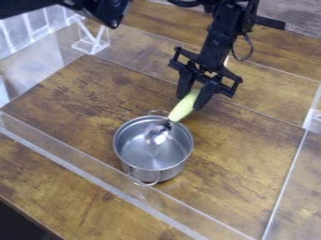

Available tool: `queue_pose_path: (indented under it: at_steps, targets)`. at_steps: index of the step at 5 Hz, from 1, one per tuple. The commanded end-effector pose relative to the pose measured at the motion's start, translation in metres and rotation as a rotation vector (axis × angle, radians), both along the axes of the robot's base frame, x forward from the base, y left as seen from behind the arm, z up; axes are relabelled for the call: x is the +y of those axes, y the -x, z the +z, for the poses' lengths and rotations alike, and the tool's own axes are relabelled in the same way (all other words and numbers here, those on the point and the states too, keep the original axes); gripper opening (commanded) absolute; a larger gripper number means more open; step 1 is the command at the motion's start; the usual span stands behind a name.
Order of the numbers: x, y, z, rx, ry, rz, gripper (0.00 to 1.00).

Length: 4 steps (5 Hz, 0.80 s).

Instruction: Move the green spoon to the right

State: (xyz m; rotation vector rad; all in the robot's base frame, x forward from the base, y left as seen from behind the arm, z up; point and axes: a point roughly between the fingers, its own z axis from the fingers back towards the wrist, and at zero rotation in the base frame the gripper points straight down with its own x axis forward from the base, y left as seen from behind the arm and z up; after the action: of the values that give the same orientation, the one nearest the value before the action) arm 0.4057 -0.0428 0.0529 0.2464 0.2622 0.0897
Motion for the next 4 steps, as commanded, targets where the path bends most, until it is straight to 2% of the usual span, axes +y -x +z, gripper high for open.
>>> queue_pose_path:
  at_steps: [1,3,4]
  targets:
    - [-0.015,0.0,0.025,-0.056,0.004,-0.02,0.0]
    - [-0.032,0.007,0.028,-0.035,-0.005,-0.044,0.0]
    - [-0.026,0.007,0.043,-0.032,0.032,-0.003,0.0]
